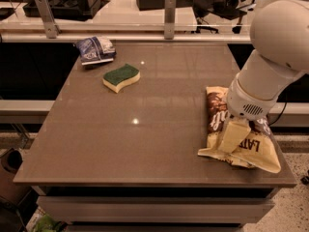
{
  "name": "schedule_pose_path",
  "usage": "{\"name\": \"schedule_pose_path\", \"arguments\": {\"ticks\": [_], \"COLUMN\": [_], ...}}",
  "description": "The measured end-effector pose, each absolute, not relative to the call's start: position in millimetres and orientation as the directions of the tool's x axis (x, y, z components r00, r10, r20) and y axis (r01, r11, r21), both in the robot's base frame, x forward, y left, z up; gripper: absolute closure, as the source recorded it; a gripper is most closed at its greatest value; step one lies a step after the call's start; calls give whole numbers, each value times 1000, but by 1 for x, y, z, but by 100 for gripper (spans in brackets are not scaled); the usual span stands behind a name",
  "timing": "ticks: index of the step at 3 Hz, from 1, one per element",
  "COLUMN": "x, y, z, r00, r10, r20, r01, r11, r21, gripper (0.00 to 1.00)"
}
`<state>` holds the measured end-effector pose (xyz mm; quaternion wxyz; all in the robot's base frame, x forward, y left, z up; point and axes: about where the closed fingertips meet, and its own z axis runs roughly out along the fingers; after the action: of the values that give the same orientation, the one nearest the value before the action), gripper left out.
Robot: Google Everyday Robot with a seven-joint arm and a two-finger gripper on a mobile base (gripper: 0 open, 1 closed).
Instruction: Move brown chip bag near sponge
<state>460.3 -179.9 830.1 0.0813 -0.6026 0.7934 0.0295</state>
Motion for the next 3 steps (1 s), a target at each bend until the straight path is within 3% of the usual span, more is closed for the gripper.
{"name": "schedule_pose_path", "arguments": {"ticks": [3], "x": [460], "y": [-180], "z": [832], "r00": [-260], "r10": [-951], "r20": [-165], "r01": [-961], "r11": [272], "r21": [-52], "gripper": [100]}}
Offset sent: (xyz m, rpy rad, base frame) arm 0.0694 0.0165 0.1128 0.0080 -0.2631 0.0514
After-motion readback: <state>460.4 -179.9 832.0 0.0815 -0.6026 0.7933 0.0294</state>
